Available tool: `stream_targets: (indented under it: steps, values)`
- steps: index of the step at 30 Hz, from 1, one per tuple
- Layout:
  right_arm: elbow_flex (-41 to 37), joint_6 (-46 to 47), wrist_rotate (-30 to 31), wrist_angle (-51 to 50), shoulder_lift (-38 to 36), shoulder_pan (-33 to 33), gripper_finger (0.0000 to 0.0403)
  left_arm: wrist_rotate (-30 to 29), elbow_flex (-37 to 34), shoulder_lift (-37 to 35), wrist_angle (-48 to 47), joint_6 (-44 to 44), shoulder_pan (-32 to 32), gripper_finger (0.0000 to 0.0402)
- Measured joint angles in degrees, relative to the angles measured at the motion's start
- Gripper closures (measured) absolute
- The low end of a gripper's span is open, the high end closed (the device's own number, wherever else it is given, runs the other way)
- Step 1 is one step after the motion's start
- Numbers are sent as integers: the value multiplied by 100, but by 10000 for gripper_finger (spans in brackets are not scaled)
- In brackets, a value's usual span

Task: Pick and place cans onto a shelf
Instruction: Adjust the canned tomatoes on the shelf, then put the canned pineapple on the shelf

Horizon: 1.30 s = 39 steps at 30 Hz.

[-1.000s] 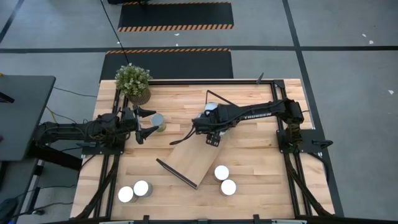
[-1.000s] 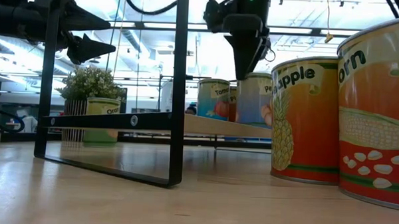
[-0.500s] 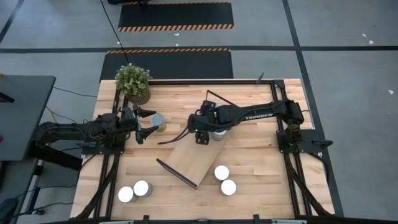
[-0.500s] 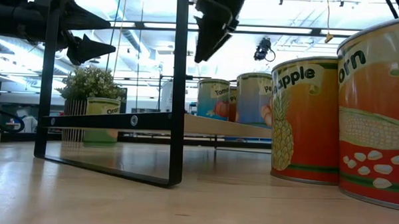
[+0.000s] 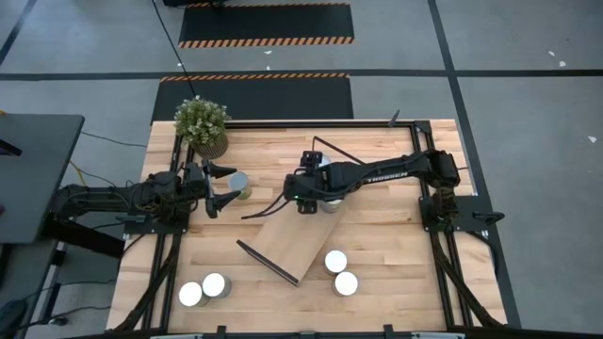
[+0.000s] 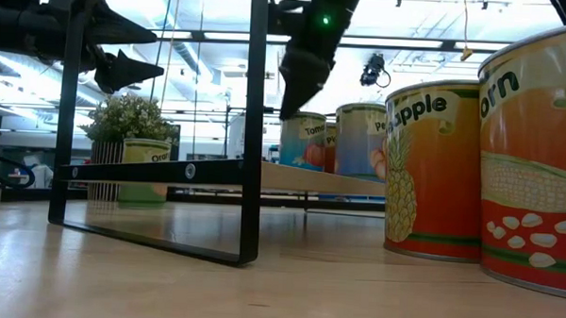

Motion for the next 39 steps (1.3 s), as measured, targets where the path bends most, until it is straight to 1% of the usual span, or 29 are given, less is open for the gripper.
stream_targets:
  steps: [9,23,29,33,36,39]
  values:
    - [-71,49,122,-63,0,-39,31,0,0,0,-33,-5,0,10]
    - [478,-98,152,-67,-3,77,31,0,0,0,-48,9,0,10]
    - [492,-78,149,-104,-9,71,31,0,0,0,-117,-7,0,10]
    - [492,-67,135,-307,-49,146,31,0,0,0,-156,1,0,10]
    - [492,-56,-61,-275,-119,192,31,0,0,0,-157,5,0,10]
    - [496,-55,-573,-182,-120,226,31,0,0,0,-159,3,0,10]
